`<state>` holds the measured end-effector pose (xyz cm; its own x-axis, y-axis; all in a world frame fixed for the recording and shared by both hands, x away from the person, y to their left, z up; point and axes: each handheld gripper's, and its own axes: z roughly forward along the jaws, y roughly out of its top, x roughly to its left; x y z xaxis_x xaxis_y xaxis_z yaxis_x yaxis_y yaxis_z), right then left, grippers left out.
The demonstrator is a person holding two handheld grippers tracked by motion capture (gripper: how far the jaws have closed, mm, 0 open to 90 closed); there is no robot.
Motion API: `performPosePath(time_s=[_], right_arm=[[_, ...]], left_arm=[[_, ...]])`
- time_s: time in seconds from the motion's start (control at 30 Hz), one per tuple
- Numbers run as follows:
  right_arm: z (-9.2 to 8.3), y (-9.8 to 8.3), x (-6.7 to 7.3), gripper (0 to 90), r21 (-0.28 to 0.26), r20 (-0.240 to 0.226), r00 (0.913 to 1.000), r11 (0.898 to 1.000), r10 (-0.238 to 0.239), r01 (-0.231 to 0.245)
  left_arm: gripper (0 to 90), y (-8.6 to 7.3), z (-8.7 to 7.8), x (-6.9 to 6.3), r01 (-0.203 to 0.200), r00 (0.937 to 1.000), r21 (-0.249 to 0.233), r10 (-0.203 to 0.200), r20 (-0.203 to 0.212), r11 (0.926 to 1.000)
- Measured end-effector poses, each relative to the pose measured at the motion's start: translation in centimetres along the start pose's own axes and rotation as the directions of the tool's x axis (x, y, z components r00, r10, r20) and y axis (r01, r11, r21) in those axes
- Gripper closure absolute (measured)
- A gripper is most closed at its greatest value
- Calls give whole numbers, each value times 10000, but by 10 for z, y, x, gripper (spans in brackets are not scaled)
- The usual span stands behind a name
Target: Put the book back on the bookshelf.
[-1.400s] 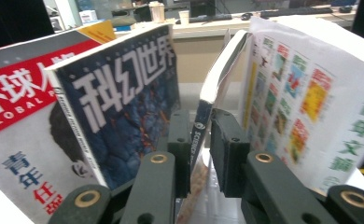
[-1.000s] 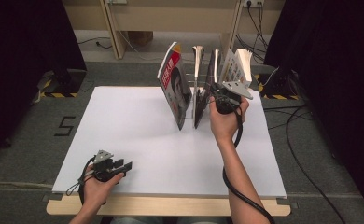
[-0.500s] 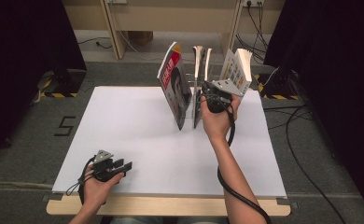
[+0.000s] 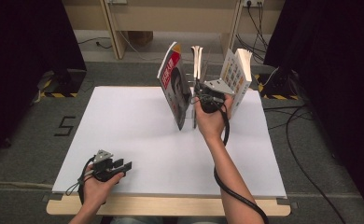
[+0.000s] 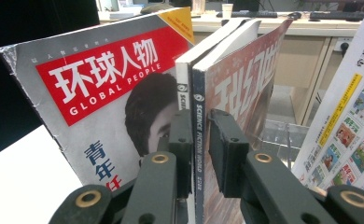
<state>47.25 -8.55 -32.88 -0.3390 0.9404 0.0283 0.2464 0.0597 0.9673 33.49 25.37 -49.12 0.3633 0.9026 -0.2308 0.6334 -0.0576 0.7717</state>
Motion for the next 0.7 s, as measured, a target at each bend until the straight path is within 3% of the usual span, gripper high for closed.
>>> performPosePath(time_s=[0.7], right_arm=[[0,0,4,716,-204,-138,9999,9998,-93,90]], left_arm=[[553,0,0,0,28,10000,-22,-28,-20,10000]])
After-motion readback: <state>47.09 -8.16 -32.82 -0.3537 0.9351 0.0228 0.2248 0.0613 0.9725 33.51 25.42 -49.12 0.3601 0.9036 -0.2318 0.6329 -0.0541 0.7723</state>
